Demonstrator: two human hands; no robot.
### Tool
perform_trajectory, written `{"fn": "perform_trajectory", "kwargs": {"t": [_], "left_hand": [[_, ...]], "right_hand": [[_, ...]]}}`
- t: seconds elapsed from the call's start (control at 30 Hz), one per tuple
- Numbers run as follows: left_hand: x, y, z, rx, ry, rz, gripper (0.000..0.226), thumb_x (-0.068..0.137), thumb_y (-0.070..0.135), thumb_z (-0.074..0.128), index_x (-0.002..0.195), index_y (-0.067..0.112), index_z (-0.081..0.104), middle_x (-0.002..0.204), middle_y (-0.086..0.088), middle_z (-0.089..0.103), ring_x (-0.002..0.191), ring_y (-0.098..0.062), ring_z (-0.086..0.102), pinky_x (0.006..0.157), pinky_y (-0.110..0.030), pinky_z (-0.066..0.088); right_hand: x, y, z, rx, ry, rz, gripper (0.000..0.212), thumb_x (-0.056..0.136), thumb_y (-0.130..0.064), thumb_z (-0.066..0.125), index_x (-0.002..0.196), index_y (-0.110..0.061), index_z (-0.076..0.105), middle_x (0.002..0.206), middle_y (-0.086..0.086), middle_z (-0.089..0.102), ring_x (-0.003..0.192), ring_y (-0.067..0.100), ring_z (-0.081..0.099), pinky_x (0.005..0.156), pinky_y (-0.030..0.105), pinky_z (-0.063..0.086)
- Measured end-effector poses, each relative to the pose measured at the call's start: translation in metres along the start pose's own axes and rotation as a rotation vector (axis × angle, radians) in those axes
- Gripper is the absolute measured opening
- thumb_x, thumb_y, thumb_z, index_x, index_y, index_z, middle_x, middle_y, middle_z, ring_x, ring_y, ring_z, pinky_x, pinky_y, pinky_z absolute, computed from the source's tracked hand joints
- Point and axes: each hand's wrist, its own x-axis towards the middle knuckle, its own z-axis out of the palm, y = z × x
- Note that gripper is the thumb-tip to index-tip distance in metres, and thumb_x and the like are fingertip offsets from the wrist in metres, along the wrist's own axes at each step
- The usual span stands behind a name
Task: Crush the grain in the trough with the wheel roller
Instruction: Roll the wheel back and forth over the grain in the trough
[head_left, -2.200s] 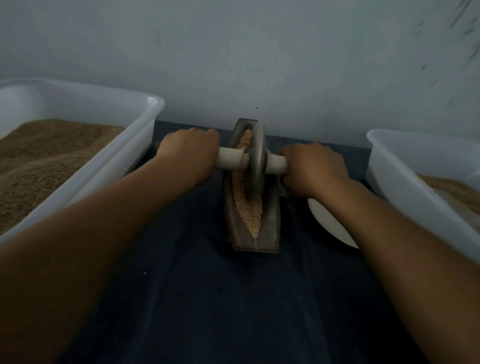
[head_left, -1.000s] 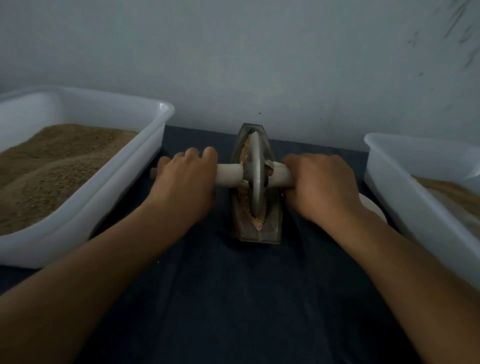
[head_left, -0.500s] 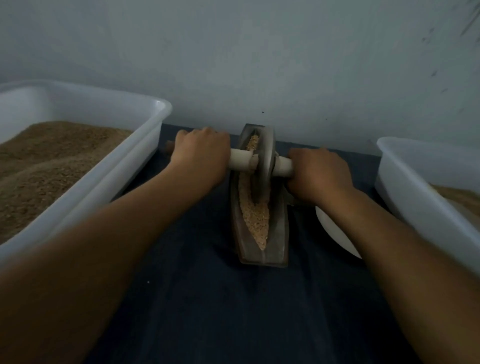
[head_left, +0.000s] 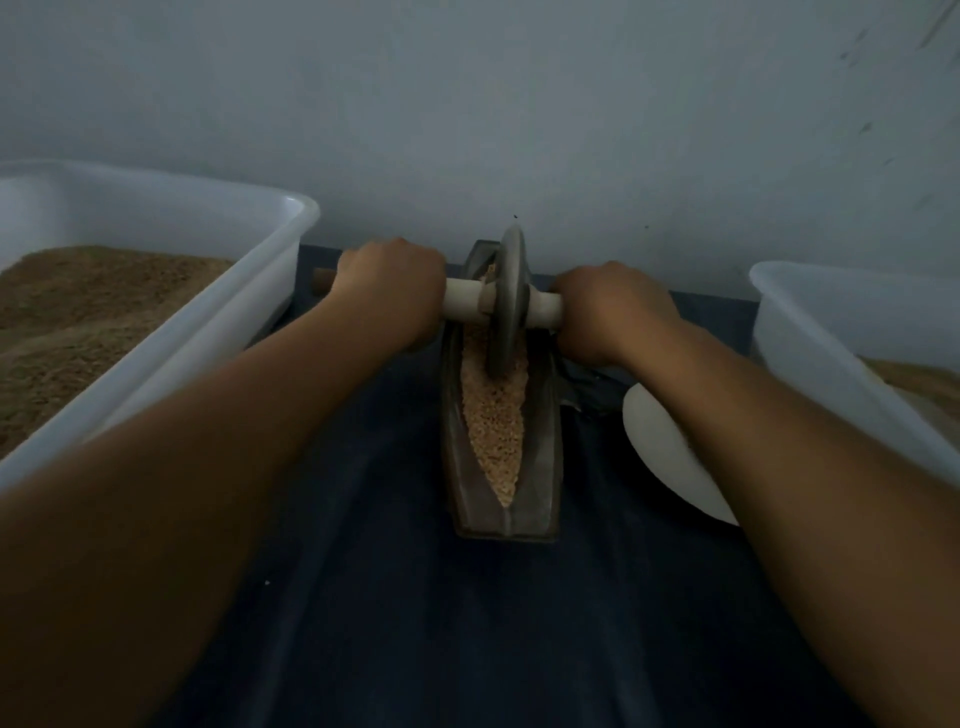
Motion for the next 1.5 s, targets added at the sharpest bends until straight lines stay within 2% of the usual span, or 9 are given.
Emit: {"fn": "perform_trajectory", "kwargs": {"t": [0.2,0.33,0.57,0.83,0.93,1.07,1.23,1.4,1.5], "left_hand": [[-0.039,0.005,-0.009,-0.033,0.004,0.036,0.034,0.080,0.028,0.071,0.105,0.026,0.048,0.094,-0.002,0.052,0.099,-0.028,0.057,0.078,-0.042,0.032],[-0.074,0.008,-0.015,-0.029,0.049,0.048,0.039,0.080,0.028,0.071,0.099,0.023,0.037,0.102,-0.005,0.055,0.098,-0.029,0.056,0.084,-0.045,0.037],[-0.107,0.012,-0.020,0.031,0.136,0.076,0.050,0.078,0.028,0.073,0.115,0.018,0.041,0.114,-0.007,0.054,0.105,-0.028,0.054,0.089,-0.044,0.040],[-0.097,0.007,-0.008,0.000,0.153,0.058,0.047,0.077,0.033,0.075,0.101,0.022,0.036,0.106,-0.003,0.055,0.098,-0.025,0.056,0.081,-0.041,0.038],[-0.075,0.007,-0.004,0.011,0.147,0.030,0.043,0.080,0.030,0.071,0.092,0.023,0.031,0.098,-0.002,0.058,0.091,-0.024,0.057,0.075,-0.039,0.030],[-0.039,0.005,-0.001,0.029,0.092,0.028,0.025,0.083,0.030,0.068,0.098,0.023,0.049,0.097,-0.003,0.061,0.092,-0.026,0.059,0.076,-0.039,0.030],[-0.001,0.002,-0.003,0.030,-0.054,-0.004,0.035,0.080,0.030,0.071,0.109,0.016,0.058,0.081,-0.002,0.046,0.078,-0.024,0.049,0.070,-0.039,0.039],[0.021,0.002,-0.007,-0.016,-0.148,-0.013,0.045,0.074,0.030,0.076,0.112,0.012,0.060,0.083,-0.004,0.049,0.081,-0.027,0.053,0.072,-0.040,0.046],[0.020,0.006,-0.009,-0.016,-0.118,-0.032,0.042,0.072,0.026,0.075,0.109,0.014,0.061,0.076,-0.003,0.043,0.080,-0.027,0.052,0.070,-0.039,0.043]], "right_hand": [[-0.046,-0.004,-0.001,0.059,0.073,0.013,0.021,0.077,-0.037,0.069,0.095,-0.029,0.062,0.094,0.001,0.065,0.079,0.024,0.056,0.057,0.028,0.030],[-0.078,-0.010,-0.005,0.060,0.148,-0.018,0.023,0.080,-0.040,0.065,0.100,-0.030,0.059,0.091,0.001,0.065,0.083,0.028,0.061,0.060,0.031,0.033],[-0.117,-0.018,-0.017,0.076,0.246,-0.062,0.021,0.081,-0.036,0.069,0.093,-0.025,0.056,0.083,-0.002,0.063,0.074,0.024,0.059,0.056,0.030,0.025],[-0.104,-0.019,-0.010,0.003,0.300,-0.066,0.020,0.080,-0.036,0.067,0.092,-0.024,0.056,0.079,-0.004,0.060,0.063,0.020,0.049,0.050,0.029,0.014],[-0.086,-0.017,-0.003,-0.032,0.267,-0.041,0.019,0.081,-0.036,0.065,0.095,-0.025,0.056,0.082,-0.003,0.062,0.071,0.024,0.058,0.048,0.029,0.013],[-0.053,-0.013,0.003,-0.006,0.200,0.030,0.020,0.078,-0.035,0.066,0.095,-0.028,0.061,0.086,-0.001,0.063,0.074,0.025,0.057,0.049,0.027,0.018],[-0.009,-0.005,0.000,0.012,0.056,0.022,0.024,0.080,-0.036,0.066,0.103,-0.029,0.066,0.100,0.003,0.066,0.088,0.027,0.063,0.060,0.030,0.036],[0.019,0.003,-0.007,0.031,-0.158,0.001,0.030,0.079,-0.039,0.067,0.105,-0.025,0.065,0.091,0.001,0.060,0.069,0.019,0.052,0.052,0.025,0.033],[0.020,0.006,-0.005,0.059,-0.200,-0.006,0.024,0.077,-0.038,0.069,0.095,-0.024,0.063,0.086,0.001,0.058,0.063,0.015,0.049,0.059,0.027,0.041]]}}
